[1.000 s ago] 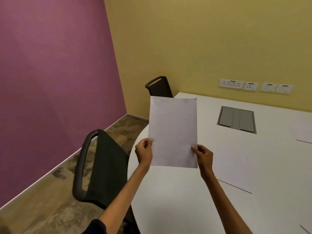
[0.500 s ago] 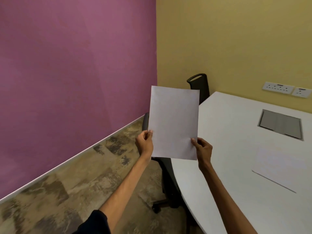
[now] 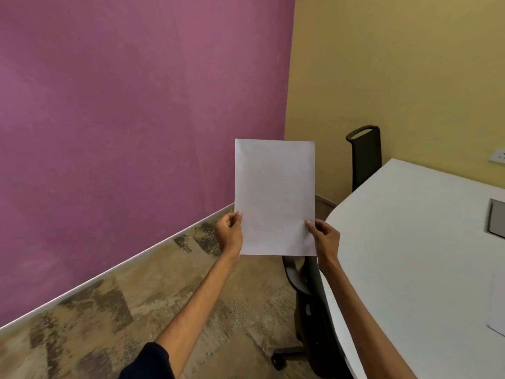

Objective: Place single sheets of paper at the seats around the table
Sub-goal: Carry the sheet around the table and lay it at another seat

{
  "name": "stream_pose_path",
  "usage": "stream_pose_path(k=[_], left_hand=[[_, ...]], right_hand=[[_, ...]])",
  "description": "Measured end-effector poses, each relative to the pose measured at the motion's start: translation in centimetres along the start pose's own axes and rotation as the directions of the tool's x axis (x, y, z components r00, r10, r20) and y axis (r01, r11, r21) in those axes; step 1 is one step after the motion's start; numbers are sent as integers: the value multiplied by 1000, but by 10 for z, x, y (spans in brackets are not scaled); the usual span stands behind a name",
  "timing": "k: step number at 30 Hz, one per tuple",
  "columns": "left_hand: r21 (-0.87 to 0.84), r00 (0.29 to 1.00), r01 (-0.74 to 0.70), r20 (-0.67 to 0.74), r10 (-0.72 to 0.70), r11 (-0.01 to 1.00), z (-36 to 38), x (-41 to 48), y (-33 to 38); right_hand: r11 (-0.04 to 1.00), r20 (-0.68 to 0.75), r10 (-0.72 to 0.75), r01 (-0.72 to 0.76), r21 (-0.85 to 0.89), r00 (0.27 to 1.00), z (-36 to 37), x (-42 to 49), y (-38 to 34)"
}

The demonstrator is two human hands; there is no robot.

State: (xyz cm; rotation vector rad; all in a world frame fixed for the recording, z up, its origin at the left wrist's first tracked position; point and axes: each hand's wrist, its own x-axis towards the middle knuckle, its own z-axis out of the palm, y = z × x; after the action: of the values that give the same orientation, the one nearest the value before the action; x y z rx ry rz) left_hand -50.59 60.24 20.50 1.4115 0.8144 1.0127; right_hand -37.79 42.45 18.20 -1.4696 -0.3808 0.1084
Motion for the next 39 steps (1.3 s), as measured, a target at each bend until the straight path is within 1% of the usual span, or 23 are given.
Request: stream_pose_path(k=[4,6,12,16,22,25,28,31,34,39], left_hand=[[-1,999,20,40,-20,1000,9,60,-7],[-12,999,38,39,-37,999,20,87,-11],[-9,993,68,92,-66,998,65,151,-22],[-22,980,101,175,-95,995,105,189,-28],[-24,931,115,351,-99,993,177,243,-39],[-10,868,92,490,-75,996,215,263,-41],[-13,801,58,597,-39,998,257,271,-42],[-22,723,61,690,-28,998,295,264,-40],[-41,630,69,777,-12,997,330,247,-38],[2,465,104,884,-50,995,381,207,-48]], right_hand=[[1000,-8,0,0,12,1000,37,42,16],[1000,-17,-3,4,25,1000,50,63,21],[1000,-67,12,-13,-20,998,63,116,32],[999,-159,15,-22,-44,987,63,156,37],[996,-329,-6,-24,-86,944,56,200,49],[995,-437,-6,-38,-93,900,46,214,54],[994,-540,-36,-27,-108,841,32,214,54],[991,-621,-28,-59,-120,784,16,207,51],[991,-706,-32,-72,-117,707,-4,197,50],[988,-806,-8,-118,-97,592,-43,174,53]])
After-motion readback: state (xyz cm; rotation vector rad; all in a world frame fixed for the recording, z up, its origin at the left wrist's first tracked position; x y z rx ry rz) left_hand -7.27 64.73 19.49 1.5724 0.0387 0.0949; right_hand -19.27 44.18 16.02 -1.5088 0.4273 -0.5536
